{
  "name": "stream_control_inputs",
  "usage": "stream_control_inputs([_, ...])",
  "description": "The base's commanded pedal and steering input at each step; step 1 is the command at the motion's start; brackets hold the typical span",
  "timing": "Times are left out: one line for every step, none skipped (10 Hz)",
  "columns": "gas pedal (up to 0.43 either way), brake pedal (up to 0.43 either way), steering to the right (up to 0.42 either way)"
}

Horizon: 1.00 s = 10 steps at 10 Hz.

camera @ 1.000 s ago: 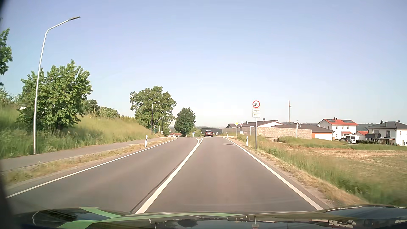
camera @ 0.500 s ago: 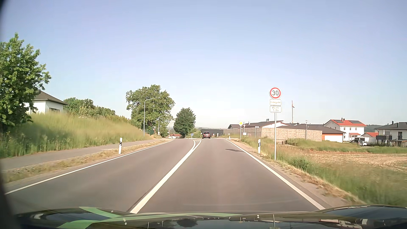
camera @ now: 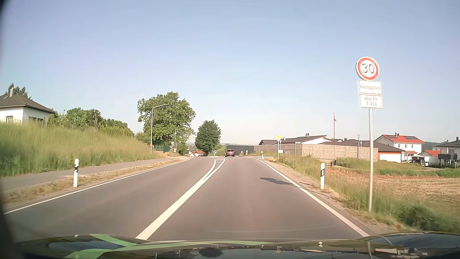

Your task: Follow the waypoints while adhering to traffic rules and regulations

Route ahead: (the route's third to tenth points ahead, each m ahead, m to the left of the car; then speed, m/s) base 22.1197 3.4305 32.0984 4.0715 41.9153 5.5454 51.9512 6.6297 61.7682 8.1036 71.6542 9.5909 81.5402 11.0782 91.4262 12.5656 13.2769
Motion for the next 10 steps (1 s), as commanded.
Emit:
stream_control_inputs([0.098,0.0,-0.003])
stream_control_inputs([0.098,0.0,-0.003])
stream_control_inputs([0.098,0.0,-0.003])
stream_control_inputs([0.087,0.0,-0.003])
stream_control_inputs([0.079,0.0,-0.003])
stream_control_inputs([0.059,0.0,-0.003])
stream_control_inputs([0.028,0.0,-0.003])
stream_control_inputs([0.0,0.0,-0.003])
stream_control_inputs([0.0,0.0,-0.003])
stream_control_inputs([0.0,0.0,-0.003])
